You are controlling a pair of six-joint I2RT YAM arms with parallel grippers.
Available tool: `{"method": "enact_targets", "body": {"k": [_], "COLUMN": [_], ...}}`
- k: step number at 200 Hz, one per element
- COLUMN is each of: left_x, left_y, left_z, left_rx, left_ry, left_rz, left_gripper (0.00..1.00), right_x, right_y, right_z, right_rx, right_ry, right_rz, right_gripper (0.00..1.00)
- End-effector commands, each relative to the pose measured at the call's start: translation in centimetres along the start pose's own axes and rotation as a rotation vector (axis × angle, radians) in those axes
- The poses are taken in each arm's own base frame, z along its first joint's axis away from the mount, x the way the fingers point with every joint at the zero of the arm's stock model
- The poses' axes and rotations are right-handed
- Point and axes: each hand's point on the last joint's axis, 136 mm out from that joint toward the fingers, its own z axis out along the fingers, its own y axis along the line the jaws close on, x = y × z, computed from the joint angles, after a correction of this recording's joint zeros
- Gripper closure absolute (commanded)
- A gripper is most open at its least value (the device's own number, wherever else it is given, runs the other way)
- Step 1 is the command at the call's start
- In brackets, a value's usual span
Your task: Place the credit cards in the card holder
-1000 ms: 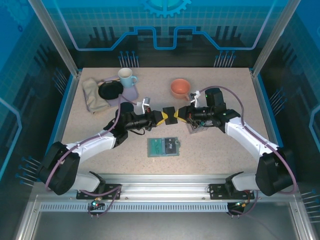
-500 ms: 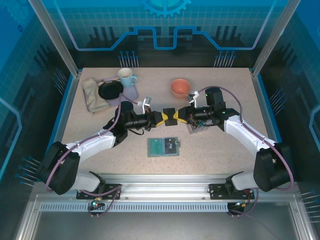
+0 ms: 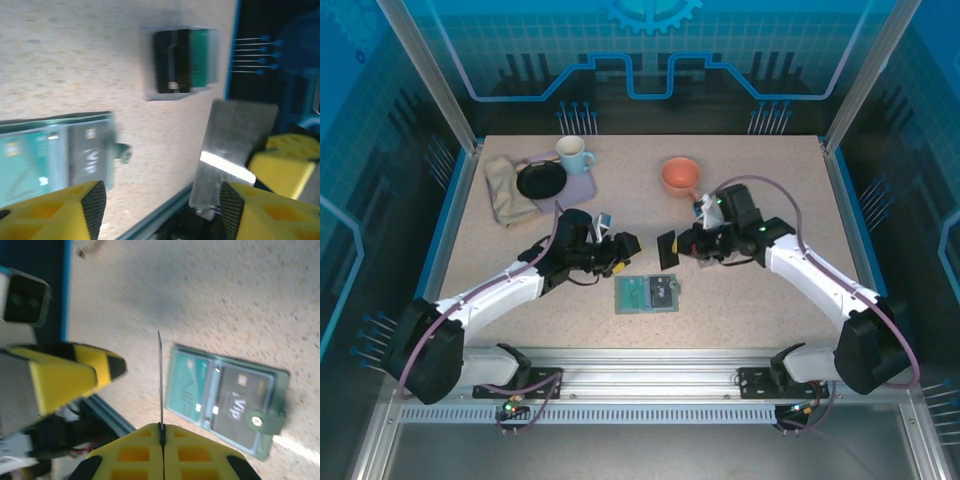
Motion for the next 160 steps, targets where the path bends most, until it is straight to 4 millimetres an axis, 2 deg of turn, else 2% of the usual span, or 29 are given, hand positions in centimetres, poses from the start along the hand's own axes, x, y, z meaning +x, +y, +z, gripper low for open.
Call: {"method": "enact_targets", "body": {"k": [1, 16, 41, 97, 160], "left_x": [0.5, 0.7, 0.7, 1.2, 1.9], "left_y": [4.4, 5.6, 6.9, 8.3, 9.6], "left_z": [-1.2, -1.6, -2.1, -1.3, 0.0], "left_rx": [-0.216, -0.273, -0.335, -0.385, -0.419], "left_ry": [-0.017, -0.022, -0.034, 0.009, 0.069], "left_rz": [-0.009, -0.012, -0.010, -0.016, -0.011], "left_gripper": [0.32, 0.28, 0.24, 0.21, 0.22], "right_x": [1.9, 2.6, 3.8, 5.0, 5.3], "right_y": [-2.3, -2.7, -2.1, -2.2, -5.7], "right_z": [0.5, 1.3, 2.7, 4.7, 4.9], "right_rx": [0.245, 0.322, 0.387, 0.530, 0.688], "right_ry": [0.014, 0.025, 0.039, 0.061, 0.059], "right_rz": [-0.086, -0.116, -0.174, -0.238, -0.194], "right_gripper": [0.93, 0.94, 0.94, 0.95, 0.95]}}
